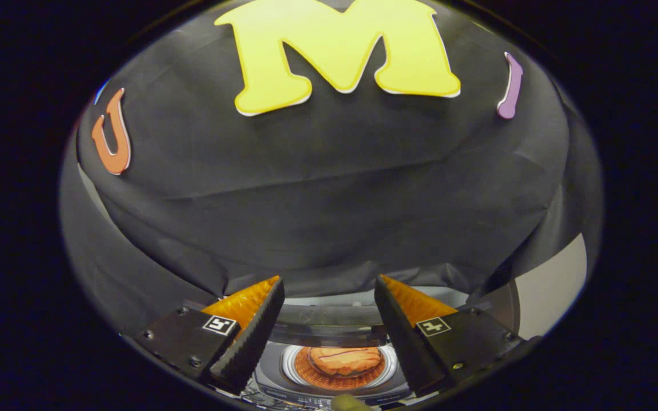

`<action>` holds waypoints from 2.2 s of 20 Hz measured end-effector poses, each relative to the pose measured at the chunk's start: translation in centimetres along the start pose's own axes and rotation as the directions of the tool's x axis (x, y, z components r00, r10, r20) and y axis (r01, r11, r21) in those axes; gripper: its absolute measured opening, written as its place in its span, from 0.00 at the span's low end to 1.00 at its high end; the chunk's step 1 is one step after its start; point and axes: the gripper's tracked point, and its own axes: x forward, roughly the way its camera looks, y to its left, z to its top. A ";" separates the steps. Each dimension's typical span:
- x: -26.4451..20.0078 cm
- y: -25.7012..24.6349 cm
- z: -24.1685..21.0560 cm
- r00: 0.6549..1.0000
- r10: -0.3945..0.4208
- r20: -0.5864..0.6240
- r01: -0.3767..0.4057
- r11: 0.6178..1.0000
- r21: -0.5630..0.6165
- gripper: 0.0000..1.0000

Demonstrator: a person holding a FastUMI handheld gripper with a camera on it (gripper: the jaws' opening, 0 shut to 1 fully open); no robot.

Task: Put the clothes into the washing machine and then close the washing machine lid.

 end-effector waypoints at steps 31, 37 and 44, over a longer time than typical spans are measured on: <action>-1.6 0.0 -7.1 0.999 -0.015 -0.043 0.013 0.999 -0.041 1.00; -2.3 0.1 -8.6 0.999 -0.009 -0.049 0.007 0.999 -0.045 0.99; -3.1 -0.2 -10.5 0.997 0.006 -0.073 -0.010 0.999 -0.053 0.99</action>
